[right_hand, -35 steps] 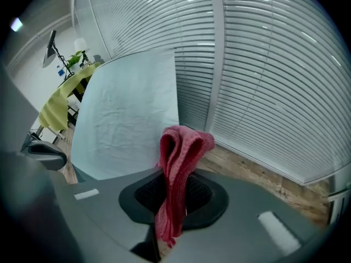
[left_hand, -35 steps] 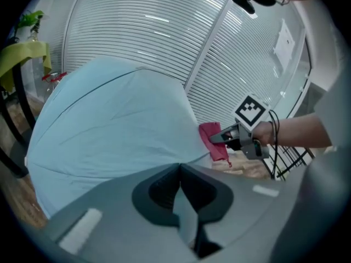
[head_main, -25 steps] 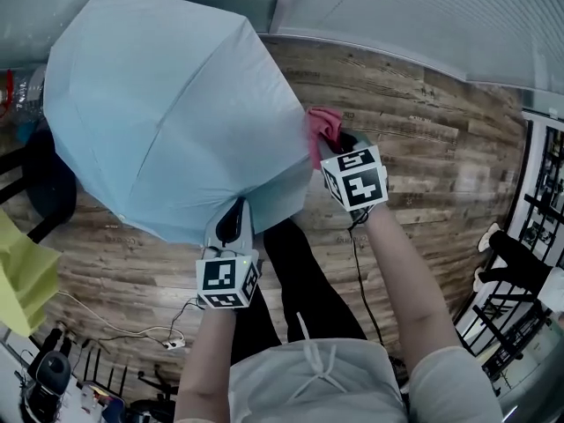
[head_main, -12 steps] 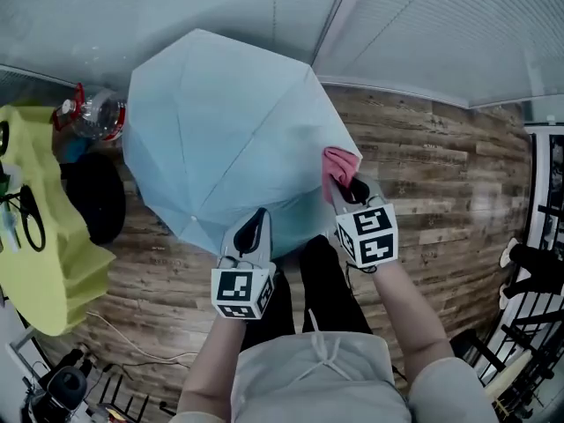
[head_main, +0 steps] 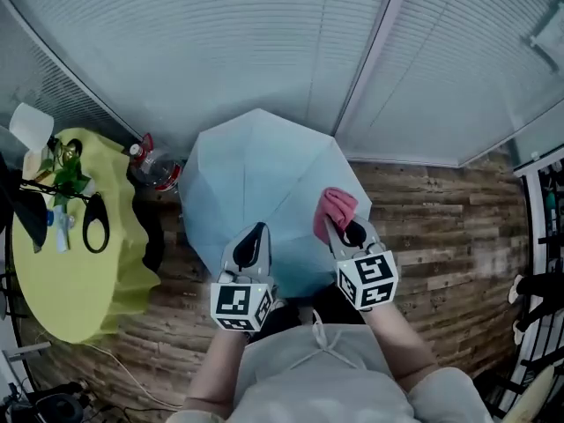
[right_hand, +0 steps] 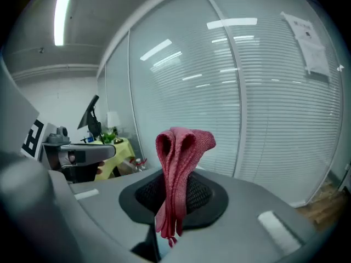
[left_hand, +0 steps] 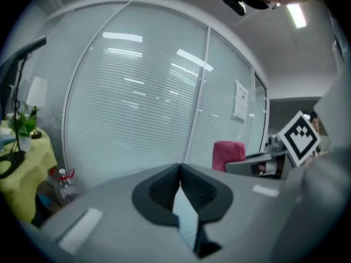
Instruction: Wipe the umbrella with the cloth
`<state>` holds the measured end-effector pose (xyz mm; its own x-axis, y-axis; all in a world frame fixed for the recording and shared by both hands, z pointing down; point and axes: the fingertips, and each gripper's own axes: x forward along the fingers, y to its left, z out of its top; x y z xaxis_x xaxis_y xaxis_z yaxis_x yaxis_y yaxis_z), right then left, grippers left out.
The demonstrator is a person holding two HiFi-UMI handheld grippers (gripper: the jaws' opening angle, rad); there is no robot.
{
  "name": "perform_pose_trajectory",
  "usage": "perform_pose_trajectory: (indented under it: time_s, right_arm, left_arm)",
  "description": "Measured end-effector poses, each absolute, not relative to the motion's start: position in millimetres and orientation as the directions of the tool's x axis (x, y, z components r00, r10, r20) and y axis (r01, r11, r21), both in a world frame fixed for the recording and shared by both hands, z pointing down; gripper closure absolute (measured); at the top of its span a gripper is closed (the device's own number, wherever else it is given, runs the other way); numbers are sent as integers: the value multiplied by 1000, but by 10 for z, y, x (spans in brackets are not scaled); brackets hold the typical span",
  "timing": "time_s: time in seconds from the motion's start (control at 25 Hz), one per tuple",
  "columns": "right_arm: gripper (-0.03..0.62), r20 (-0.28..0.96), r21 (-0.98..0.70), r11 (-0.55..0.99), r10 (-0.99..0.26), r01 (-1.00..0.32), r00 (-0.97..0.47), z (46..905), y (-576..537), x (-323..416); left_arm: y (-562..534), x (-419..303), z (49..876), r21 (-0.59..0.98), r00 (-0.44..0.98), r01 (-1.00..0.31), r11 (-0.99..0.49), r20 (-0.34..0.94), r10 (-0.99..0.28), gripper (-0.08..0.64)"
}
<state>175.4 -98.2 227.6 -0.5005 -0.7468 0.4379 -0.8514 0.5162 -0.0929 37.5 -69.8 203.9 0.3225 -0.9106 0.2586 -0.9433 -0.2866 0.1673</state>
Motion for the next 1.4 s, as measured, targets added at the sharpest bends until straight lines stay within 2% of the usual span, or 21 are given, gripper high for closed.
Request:
perform_pose_trajectory:
  time_s: [0.24,0.52,1.4]
  right_arm:
    - [535,303,-18,516,-814,-857,-496,1435,-436,1497]
    - [538,218,23,454,-872,-891,-438,1083,-141,1498]
    - [541,227,39,455,-871,-890,-436,1063,168,1344]
  left_arm:
    - [-130,-48,1070,105,301,-951,-291,92,-949,552]
    - [277,-222,426,157,301,-940,-305,-45,-952,552]
    - [502,-270,506,111,280,-954,-280,-15,-960,552]
